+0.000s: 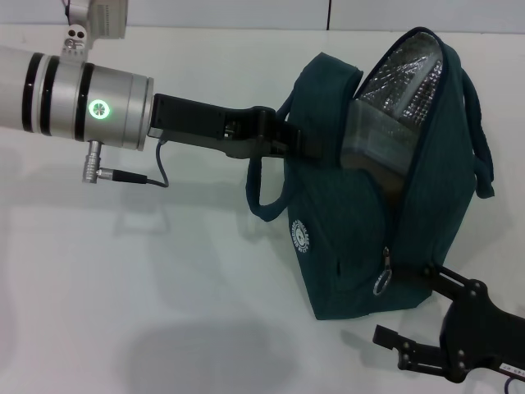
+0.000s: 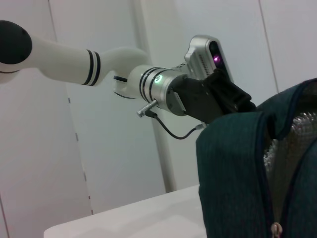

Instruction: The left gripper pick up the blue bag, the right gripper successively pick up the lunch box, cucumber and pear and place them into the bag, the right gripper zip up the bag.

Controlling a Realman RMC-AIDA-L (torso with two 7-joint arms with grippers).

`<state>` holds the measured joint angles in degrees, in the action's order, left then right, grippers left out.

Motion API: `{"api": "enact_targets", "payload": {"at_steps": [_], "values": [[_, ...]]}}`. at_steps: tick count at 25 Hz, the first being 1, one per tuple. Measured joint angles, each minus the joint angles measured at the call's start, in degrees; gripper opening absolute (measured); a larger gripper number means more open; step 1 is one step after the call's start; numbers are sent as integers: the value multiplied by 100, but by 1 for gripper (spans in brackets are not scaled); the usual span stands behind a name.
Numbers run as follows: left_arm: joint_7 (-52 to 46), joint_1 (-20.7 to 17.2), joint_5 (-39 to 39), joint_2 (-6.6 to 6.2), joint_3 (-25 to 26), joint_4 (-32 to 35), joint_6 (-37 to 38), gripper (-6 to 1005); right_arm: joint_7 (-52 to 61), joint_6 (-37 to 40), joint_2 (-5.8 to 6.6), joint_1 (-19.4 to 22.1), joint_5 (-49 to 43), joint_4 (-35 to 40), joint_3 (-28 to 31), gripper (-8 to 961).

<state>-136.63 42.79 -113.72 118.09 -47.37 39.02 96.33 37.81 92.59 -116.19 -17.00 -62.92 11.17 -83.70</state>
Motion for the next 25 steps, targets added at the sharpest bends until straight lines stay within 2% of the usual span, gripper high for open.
{"api": "enact_targets", "payload": {"at_steps": [9,14,25], "values": [[10,1,7,4,0,0,0,67,23,-13,-1,-228,59,39,-478,869],[13,-29,9,4,0,0,0,67,25,-32,0,-165,531,-174,-479,868],[-1,-35,10,3,18,0,13,68,140,-6,22,-94,576,-220,-479,865]]}}
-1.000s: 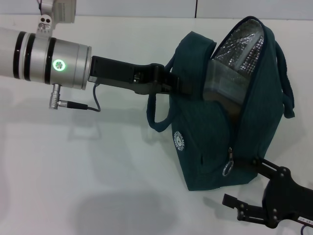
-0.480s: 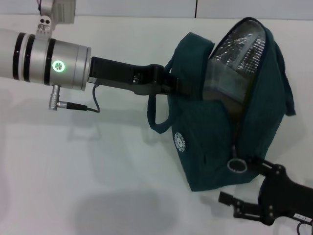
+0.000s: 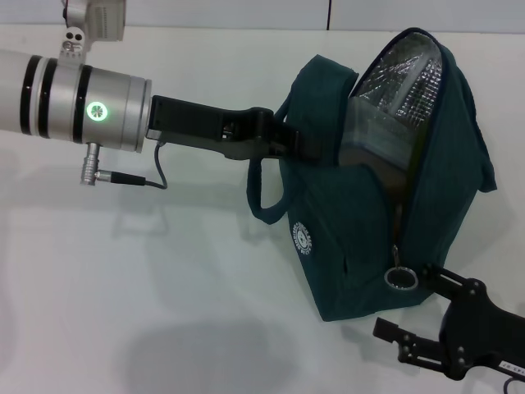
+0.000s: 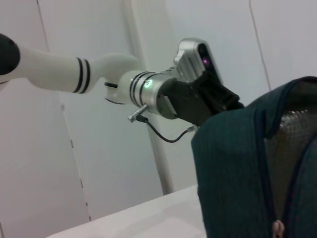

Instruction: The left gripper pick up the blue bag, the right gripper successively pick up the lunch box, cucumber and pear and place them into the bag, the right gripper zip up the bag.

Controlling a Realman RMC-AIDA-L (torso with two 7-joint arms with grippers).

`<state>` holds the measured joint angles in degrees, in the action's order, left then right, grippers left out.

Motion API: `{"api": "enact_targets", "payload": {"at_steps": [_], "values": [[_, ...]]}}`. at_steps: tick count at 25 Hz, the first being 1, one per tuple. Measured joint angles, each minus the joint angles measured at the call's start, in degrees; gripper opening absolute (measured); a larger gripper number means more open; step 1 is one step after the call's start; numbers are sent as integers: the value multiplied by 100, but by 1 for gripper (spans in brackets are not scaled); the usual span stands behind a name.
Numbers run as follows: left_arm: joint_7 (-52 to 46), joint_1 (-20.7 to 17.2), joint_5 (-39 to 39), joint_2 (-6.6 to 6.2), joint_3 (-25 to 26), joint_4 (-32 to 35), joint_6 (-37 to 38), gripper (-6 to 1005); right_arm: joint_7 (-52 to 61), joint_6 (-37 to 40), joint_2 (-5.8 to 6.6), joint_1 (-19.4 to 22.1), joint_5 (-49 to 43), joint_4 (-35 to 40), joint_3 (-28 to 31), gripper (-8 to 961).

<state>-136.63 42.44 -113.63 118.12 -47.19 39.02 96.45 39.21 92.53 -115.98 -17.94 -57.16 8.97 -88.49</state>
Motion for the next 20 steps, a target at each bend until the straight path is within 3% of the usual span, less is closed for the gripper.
{"api": "enact_targets", "payload": {"at_steps": [4,12,20], "values": [[-2,-3,0,-9,14,0,4,68,31,-19,4,61,25,-1,23,864],[3,21,-2,-16,0,0,5,68,318,-155,5,13,30,60,9,459],[12,29,-2,-27,-6,0,2,69,332,-172,5,10,37,70,32,291]]}}
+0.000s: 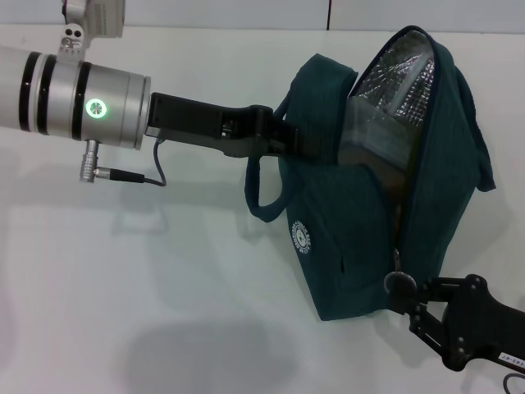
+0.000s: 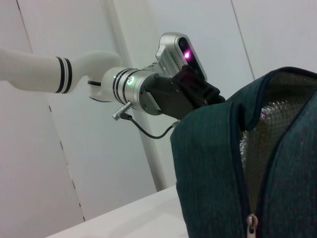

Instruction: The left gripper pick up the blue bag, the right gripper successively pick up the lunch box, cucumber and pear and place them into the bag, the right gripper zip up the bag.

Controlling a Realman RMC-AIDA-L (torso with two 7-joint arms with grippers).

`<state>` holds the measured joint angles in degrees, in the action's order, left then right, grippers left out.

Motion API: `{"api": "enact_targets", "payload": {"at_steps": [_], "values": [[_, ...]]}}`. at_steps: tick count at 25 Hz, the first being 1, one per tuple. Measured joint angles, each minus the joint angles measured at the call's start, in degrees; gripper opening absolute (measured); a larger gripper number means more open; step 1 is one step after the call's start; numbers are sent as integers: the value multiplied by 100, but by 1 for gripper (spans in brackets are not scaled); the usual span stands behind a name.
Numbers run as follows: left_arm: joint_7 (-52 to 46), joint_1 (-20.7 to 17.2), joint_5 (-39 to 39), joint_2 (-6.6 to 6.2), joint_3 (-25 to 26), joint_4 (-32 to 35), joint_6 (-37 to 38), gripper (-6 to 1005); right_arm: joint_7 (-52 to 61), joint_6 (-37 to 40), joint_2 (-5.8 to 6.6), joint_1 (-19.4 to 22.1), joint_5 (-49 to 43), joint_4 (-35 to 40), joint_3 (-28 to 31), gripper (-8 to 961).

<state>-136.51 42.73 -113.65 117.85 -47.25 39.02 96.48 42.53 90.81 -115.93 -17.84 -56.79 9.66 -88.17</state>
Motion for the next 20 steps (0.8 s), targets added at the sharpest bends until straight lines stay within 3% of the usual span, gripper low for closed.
{"api": "enact_targets", "payload": {"at_steps": [9,20], "values": [[10,8,0,5,-4,0,-7,69,-10,-26,-5,-4,112,1,1,133],[11,8,0,18,-4,0,-6,70,3,-29,-9,-35,134,17,-31,87]]}}
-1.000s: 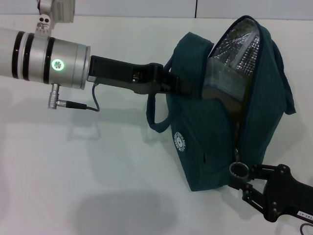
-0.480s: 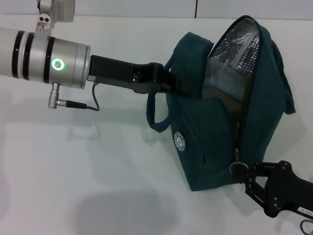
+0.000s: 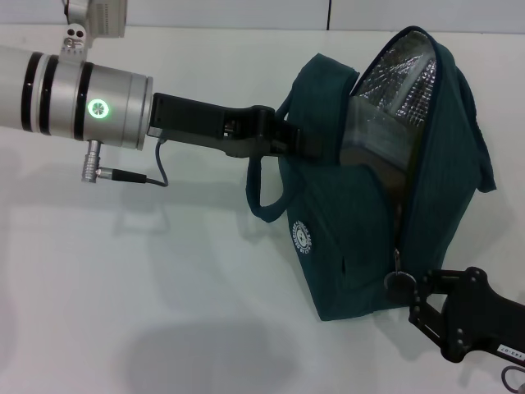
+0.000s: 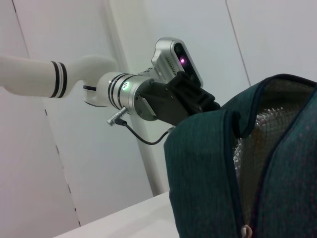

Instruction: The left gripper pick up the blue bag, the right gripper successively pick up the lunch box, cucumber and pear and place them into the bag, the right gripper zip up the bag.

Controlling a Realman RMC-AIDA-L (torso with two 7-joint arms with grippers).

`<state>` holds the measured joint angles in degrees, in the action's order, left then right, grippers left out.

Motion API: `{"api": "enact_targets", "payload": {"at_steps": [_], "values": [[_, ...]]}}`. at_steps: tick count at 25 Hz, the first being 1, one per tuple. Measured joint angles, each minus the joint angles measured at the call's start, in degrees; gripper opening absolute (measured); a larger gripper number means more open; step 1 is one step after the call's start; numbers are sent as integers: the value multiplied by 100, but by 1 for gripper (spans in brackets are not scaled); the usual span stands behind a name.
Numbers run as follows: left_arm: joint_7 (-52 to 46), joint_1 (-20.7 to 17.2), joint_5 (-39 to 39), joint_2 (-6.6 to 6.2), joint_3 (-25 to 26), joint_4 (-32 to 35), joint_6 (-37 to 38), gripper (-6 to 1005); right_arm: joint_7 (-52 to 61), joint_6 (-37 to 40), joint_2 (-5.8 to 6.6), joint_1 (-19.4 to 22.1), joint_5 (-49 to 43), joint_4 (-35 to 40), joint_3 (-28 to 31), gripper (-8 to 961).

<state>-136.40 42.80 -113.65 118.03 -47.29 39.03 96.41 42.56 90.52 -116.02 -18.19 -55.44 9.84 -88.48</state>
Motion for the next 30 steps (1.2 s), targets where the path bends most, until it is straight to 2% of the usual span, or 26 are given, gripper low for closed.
{"api": "enact_targets", "payload": {"at_steps": [16,23,30], "values": [[8,-26,0,-9,6,2,0,70,-7,-20,3,14,-1,1,6,6],[22,-48,0,-17,10,2,0,71,-28,549,35,136,270,-38,134,6],[89,-51,10,-18,23,2,0,71,-22,751,36,162,425,-17,131,6]]}}
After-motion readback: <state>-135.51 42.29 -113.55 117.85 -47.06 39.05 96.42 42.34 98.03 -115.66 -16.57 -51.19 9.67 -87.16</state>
